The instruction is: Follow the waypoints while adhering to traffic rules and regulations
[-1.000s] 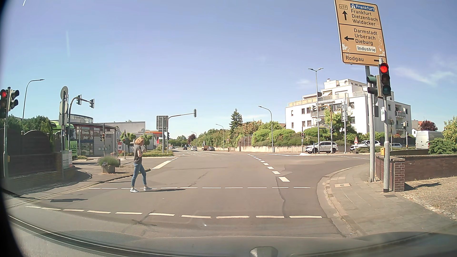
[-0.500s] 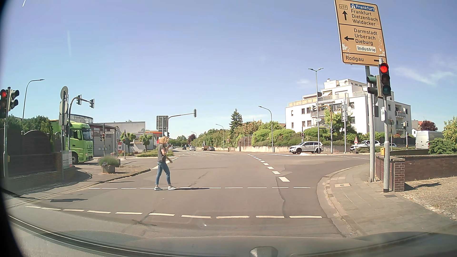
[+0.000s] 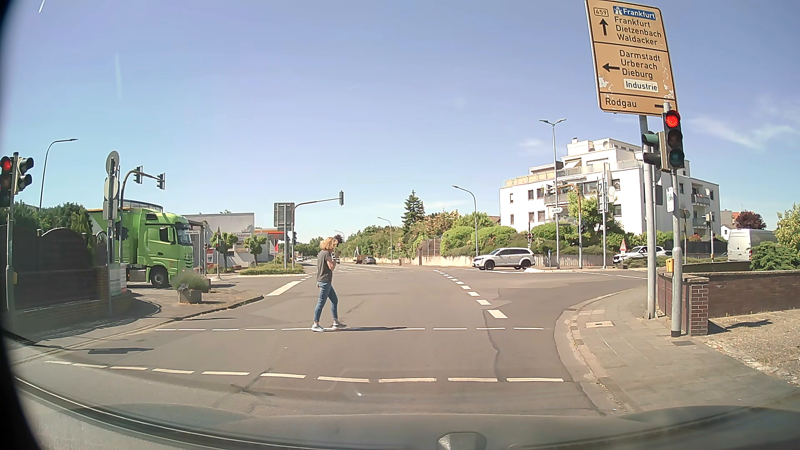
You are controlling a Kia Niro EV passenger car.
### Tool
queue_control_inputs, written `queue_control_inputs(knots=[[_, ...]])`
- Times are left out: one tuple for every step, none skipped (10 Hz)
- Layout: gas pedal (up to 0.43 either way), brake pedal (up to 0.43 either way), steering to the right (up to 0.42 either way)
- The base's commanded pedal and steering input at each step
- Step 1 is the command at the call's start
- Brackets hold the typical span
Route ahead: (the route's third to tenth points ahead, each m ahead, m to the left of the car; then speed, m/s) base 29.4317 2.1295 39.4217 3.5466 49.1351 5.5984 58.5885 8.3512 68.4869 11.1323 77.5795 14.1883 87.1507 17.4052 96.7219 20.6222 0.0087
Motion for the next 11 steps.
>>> queue_control_inputs(knots=[[0.000,0.378,0.001],[0.000,0.409,0.001],[0.000,0.415,0.001],[0.000,0.415,0.001],[0.000,0.415,0.001],[0.000,0.402,0.001],[0.000,0.396,0.001],[0.000,0.402,0.001],[0.000,0.396,0.001],[0.000,0.396,0.001],[0.000,0.396,0.001]])
